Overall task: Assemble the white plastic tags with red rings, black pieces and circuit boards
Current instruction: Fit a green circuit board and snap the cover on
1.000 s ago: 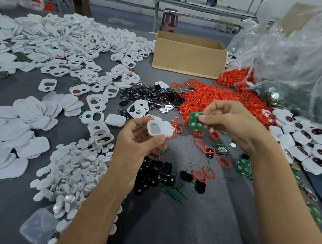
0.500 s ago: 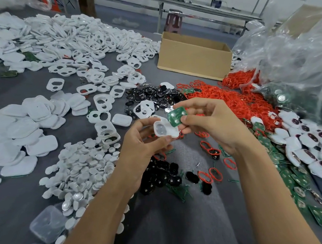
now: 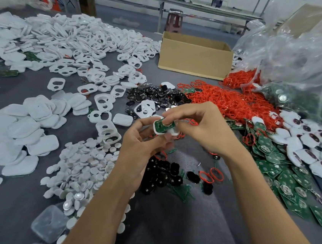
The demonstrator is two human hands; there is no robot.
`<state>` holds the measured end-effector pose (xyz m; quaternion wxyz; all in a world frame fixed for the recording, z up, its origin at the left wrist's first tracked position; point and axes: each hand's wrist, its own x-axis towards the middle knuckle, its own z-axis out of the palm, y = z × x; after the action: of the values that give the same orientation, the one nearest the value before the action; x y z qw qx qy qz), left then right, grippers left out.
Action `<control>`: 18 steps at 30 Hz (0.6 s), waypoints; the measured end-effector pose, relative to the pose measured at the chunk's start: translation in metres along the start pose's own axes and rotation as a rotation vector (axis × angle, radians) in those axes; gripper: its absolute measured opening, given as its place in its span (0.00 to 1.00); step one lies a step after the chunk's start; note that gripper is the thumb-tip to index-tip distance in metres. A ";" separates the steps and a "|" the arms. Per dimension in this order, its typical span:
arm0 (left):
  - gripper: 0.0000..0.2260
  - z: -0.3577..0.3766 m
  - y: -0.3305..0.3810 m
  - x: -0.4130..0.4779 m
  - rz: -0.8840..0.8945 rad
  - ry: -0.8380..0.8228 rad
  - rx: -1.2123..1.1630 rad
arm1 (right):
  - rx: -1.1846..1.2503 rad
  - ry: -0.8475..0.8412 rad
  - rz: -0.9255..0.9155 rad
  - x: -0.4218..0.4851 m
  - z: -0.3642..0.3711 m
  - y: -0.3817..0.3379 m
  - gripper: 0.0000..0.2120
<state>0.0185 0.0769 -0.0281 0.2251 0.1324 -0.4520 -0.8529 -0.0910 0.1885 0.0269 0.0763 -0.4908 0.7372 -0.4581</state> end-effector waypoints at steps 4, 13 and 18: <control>0.23 0.000 0.001 0.000 -0.005 0.005 -0.010 | -0.045 -0.052 0.023 -0.002 -0.005 -0.001 0.18; 0.24 0.001 0.002 -0.002 0.001 -0.014 0.007 | -0.056 -0.032 0.006 0.003 -0.002 0.006 0.14; 0.23 0.001 0.001 -0.001 0.003 -0.016 0.010 | -0.005 -0.057 0.009 0.002 -0.005 0.008 0.16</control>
<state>0.0196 0.0777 -0.0262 0.2221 0.1261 -0.4584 -0.8513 -0.1000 0.1912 0.0243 0.0981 -0.5007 0.7381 -0.4414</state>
